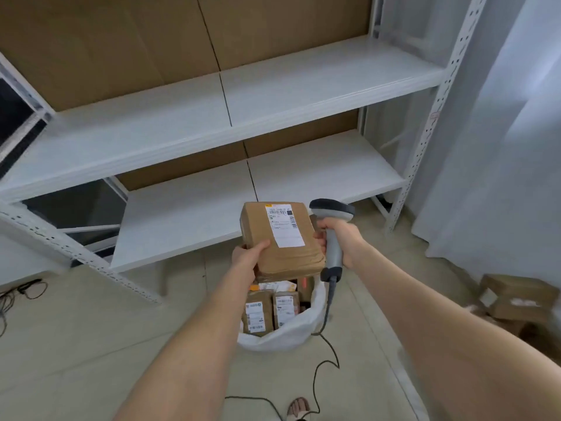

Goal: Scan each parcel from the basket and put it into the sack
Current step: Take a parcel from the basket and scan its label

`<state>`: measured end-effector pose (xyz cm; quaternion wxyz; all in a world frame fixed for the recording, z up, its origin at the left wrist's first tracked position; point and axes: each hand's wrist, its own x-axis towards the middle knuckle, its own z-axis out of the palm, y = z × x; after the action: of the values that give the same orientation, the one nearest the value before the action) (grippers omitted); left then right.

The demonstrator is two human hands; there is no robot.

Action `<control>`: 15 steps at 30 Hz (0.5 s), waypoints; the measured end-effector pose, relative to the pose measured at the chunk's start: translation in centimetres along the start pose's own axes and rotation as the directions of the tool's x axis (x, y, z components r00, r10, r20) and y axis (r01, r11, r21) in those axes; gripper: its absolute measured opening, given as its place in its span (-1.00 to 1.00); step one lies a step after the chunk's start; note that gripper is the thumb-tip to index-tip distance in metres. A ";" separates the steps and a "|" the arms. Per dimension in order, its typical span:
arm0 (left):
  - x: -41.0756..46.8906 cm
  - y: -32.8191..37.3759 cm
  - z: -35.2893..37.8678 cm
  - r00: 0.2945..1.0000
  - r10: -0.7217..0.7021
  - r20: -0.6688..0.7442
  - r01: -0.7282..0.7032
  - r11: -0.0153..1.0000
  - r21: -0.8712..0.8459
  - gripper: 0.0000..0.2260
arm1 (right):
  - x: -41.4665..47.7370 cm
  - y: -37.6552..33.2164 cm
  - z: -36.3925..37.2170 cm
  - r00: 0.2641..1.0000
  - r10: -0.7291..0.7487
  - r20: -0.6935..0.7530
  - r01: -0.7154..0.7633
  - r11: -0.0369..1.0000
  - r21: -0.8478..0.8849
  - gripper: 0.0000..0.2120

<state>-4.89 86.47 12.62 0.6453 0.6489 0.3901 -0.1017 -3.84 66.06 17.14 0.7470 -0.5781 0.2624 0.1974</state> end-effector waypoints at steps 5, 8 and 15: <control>10.7 -1.3 -2.3 0.992 -0.126 -0.011 0.126 0.992 0.019 -0.45 | 9.2 3.4 6.3 0.996 0.089 -0.009 -0.089 0.996 -0.006 -0.85; 17.2 -4.0 -2.4 0.982 -0.183 -0.043 0.186 0.981 0.060 -0.33 | 14.5 5.9 8.0 0.993 0.120 -0.017 -0.120 0.993 -0.023 -0.81; 28.7 -10.8 1.0 0.974 -0.215 -0.071 0.216 0.976 0.009 -0.48 | 27.1 12.7 9.6 0.975 0.222 -0.001 -0.222 0.974 -0.042 -0.91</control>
<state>7.96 94.86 -13.89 0.6111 0.6114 0.4793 -0.1519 11.41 78.29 -7.50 0.7085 -0.5603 0.3197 0.2861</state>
